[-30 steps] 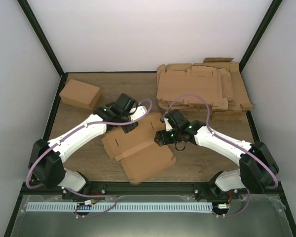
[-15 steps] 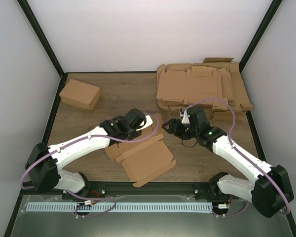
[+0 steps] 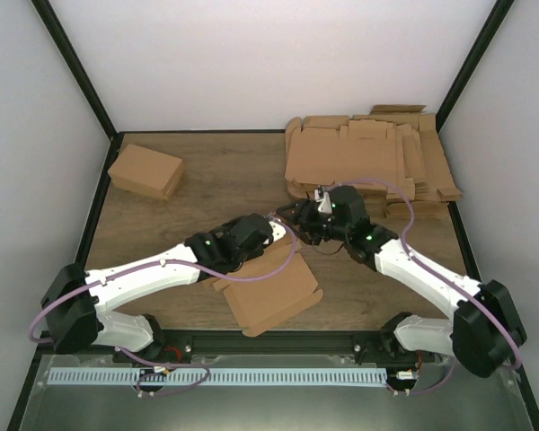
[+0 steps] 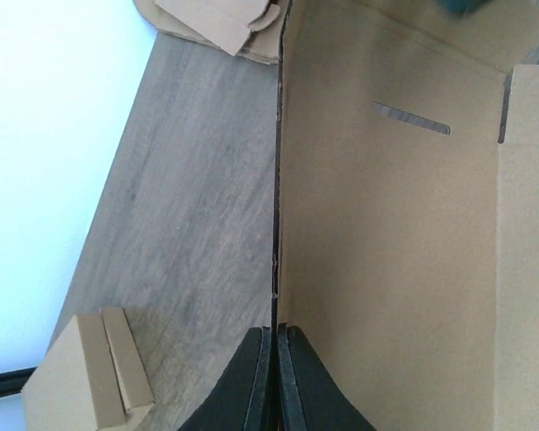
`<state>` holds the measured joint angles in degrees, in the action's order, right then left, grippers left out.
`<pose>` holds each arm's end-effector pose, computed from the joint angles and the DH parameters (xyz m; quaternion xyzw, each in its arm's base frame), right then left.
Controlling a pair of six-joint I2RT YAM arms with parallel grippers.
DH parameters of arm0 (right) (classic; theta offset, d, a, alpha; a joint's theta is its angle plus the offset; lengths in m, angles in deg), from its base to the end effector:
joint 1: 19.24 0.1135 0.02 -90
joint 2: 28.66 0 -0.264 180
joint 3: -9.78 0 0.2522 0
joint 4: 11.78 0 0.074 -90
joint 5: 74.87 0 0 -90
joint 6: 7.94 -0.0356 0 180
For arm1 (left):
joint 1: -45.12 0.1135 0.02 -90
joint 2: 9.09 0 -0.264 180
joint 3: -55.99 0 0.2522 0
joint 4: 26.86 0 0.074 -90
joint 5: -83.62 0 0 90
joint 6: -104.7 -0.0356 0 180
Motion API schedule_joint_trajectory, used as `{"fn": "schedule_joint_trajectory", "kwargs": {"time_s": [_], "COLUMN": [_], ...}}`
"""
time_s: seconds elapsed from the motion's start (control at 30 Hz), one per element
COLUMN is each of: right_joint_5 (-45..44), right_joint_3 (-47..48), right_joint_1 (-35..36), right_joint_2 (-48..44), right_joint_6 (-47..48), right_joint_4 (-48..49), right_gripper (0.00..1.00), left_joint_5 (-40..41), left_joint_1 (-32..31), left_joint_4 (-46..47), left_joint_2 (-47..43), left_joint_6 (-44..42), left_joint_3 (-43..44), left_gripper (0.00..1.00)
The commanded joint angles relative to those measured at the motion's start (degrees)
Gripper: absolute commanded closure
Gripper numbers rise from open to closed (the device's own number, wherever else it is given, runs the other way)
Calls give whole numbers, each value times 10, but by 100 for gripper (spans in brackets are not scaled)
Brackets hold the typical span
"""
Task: Fold the paper box
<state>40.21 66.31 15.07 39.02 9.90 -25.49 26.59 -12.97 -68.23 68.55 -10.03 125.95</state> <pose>0.2092 0.1610 0.2643 0.1562 0.8161 0.5305 0.1679 0.1652 -0.2287 0.2592 0.5197 0.7394 0.1584 0.3976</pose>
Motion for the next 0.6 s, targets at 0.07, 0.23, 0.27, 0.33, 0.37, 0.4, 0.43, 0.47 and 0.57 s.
{"fn": "schedule_joint_trajectory", "kwargs": {"time_s": [0.07,0.23,0.27,0.33,0.37,0.4,0.43,0.47,0.57], "right_joint_5": [-10,-6,-7,-10,-11,-12,-12,-12,-7], "right_joint_3": [37,47,51,57,59,61,62,64,62], "right_joint_1": [15,16,16,16,16,16,16,17,16], "right_joint_2": [56,84,88,98,100,103,106,109,118], "right_joint_6": [-56,-61,-60,-58,-58,-58,-59,-59,-66], "right_joint_4": [39,52,52,54,56,60,61,61,63], "right_gripper": [40,47,48,51,51,52,54,57,64], "left_joint_5": [53,66,65,59,58,58,60,62,66], "left_joint_1": [-20,-35,-37,-41,-43,-46,-47,-49,-54], "left_joint_4": [23,24,23,19,18,17,17,15,14], "left_joint_2": [8,10,10,9,9,8,8,8,8], "left_joint_6": [-13,-19,-20,-21,-21,-21,-21,-22,-22], "left_joint_3": [1,5,5,7,8,10,9,10,10], "left_gripper": [96,96,96,96,96,96,96,96,96]}}
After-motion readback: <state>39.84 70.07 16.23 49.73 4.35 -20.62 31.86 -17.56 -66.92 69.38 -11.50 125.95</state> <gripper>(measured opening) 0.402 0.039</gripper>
